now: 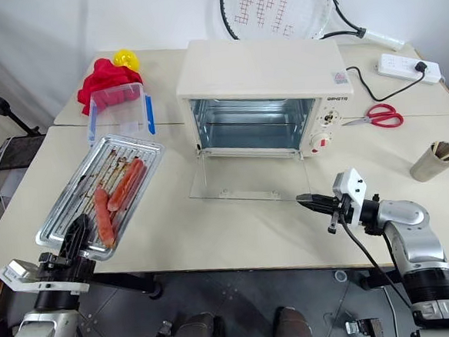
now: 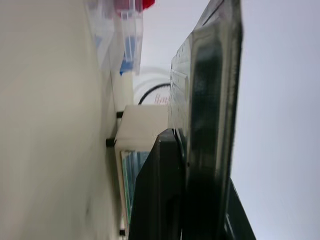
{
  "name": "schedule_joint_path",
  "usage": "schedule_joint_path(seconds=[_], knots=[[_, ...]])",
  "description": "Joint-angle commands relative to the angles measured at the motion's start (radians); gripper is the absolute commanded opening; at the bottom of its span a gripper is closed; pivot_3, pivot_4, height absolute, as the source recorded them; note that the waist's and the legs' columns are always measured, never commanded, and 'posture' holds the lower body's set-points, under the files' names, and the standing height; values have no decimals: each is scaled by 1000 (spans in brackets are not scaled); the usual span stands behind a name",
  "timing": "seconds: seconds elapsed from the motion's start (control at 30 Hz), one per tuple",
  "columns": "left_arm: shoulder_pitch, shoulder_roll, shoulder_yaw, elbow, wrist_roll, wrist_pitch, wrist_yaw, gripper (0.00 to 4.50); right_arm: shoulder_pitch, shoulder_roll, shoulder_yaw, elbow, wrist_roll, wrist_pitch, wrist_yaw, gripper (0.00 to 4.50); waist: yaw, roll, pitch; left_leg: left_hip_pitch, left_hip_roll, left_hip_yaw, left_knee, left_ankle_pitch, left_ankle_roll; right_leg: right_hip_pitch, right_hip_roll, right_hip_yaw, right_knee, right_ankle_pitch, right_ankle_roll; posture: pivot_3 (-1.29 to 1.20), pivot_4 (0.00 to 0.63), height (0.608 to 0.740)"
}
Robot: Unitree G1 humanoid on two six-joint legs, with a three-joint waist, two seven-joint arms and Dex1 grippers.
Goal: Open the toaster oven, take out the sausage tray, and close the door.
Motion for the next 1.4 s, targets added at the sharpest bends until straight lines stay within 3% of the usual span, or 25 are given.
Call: schedule_joint_path(seconds=[0.03, 0.4, 0.53, 0.63, 0.83, 1.03, 1.23, 1.4], knots=[[-16, 6, -9, -44, -28, -6, 13, 0, -19, 13, -73, -101, 68, 4, -39, 29, 0, 0, 0, 0, 0, 0, 0, 0, 0, 0, 0, 0, 0, 0, 0, 0, 150, 740], [-18, 25, -21, -35, -28, 38, -23, 0, -157, 32, -218, -355, 335, 311, -282, 29, 2, 0, 0, -2, 0, -1, 0, -2, 1, -1, 0, -1, 0, 0, 1, 0, 150, 740], [-26, 115, -68, 17, -28, 146, -58, 0, -129, -43, -217, -445, 388, 403, -238, 29, 3, 0, 0, -4, 0, 0, 0, -4, 2, -1, 0, 0, 0, 0, 1, 0, 150, 740], [-52, 180, -74, 78, -28, 216, -92, 0, -49, -92, -227, -518, 364, 387, -188, 847, 4, 0, 0, -5, 0, -1, 0, -4, 3, -3, 1, 0, 0, 0, 1, 0, 150, 740], [-136, 323, -135, 249, -28, 419, -171, 0, 190, -179, -378, -594, 350, 378, -127, 2709, 3, 0, 0, -5, -1, 1, 1, -5, 4, -3, 1, 1, -1, 1, 1, 0, 150, 740], [-298, 437, -239, 419, -28, 560, -206, 0, 416, -190, -529, -667, 348, 374, -88, 4476, 6, 1, 0, -4, -1, 2, 0, -5, 4, -3, 1, 2, 0, 1, 1, 0, 150, 740], [-487, 462, -382, 555, -28, 626, -131, 0, 601, -167, -643, -726, 341, 365, -64, 4476, 5, 1, -1, -4, -1, 2, 0, -5, 4, -3, 1, 3, 0, 1, 2, 0, 150, 740], [-664, 449, -513, 707, -28, 611, 47, 0, 753, -127, -752, -778, 369, 388, -66, 4476, 24, 1, -1, -3, -1, 2, 0, -5, 4, -2, 1, 4, -1, 2, 4, 0, 150, 740]])
